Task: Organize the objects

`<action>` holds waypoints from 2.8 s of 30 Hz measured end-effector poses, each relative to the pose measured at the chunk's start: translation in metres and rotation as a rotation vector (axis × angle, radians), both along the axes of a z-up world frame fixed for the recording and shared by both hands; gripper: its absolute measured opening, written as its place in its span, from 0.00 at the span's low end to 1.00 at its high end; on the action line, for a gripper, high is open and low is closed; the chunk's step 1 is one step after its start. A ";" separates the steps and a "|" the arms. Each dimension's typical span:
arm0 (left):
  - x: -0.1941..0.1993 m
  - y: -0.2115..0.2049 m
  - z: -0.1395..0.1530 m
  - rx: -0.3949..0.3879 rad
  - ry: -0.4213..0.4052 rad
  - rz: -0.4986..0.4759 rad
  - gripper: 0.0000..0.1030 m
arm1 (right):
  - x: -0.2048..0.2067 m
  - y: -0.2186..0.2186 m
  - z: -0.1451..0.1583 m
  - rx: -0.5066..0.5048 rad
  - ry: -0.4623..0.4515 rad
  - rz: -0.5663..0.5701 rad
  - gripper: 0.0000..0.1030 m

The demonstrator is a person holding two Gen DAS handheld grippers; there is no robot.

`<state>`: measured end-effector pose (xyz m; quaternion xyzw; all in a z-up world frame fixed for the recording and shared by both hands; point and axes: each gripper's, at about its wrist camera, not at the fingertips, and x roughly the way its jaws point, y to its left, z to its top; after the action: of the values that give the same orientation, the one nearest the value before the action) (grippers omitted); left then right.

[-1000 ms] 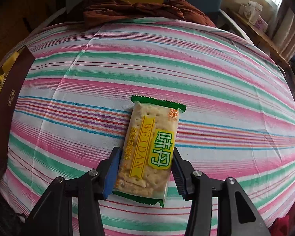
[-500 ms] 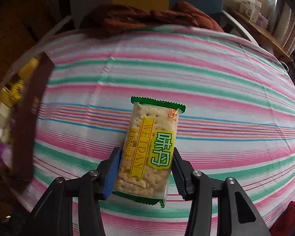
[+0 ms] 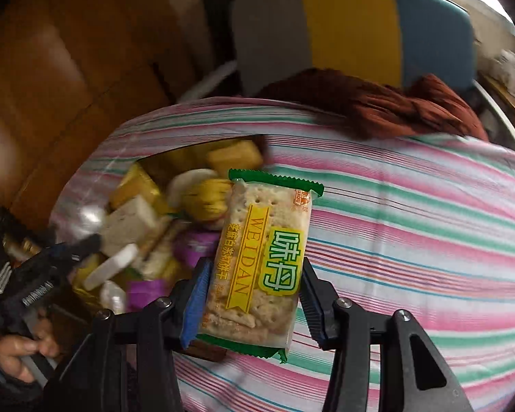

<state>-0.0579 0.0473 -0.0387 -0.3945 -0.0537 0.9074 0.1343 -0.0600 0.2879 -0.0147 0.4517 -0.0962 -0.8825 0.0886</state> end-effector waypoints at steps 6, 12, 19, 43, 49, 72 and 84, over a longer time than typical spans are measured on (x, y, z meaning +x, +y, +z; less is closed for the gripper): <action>-0.001 0.014 0.002 -0.044 0.035 -0.025 0.41 | -0.016 -0.031 0.001 0.022 -0.004 0.056 0.48; -0.009 0.018 0.002 -0.059 0.038 -0.023 0.41 | -0.032 -0.049 0.002 0.048 -0.008 0.090 0.48; -0.020 0.019 -0.003 -0.061 0.022 -0.014 0.42 | -0.046 -0.060 -0.006 0.058 -0.029 0.111 0.48; -0.011 -0.013 0.009 -0.086 0.060 0.106 0.93 | -0.039 -0.067 0.000 0.082 0.037 0.048 0.67; 0.006 -0.012 0.028 -0.112 0.127 0.128 1.00 | -0.009 -0.073 0.003 0.171 0.084 0.018 0.72; 0.050 -0.001 0.061 -0.120 0.211 0.143 0.99 | 0.046 -0.069 -0.003 0.166 0.115 -0.070 0.72; 0.051 0.001 0.052 -0.115 0.177 0.125 1.00 | 0.050 -0.075 0.002 0.207 0.146 -0.080 0.72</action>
<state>-0.0071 0.0488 0.0132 -0.3159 -0.0141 0.9469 0.0587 -0.0100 0.2129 -0.0131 0.3887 -0.0158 -0.9211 0.0131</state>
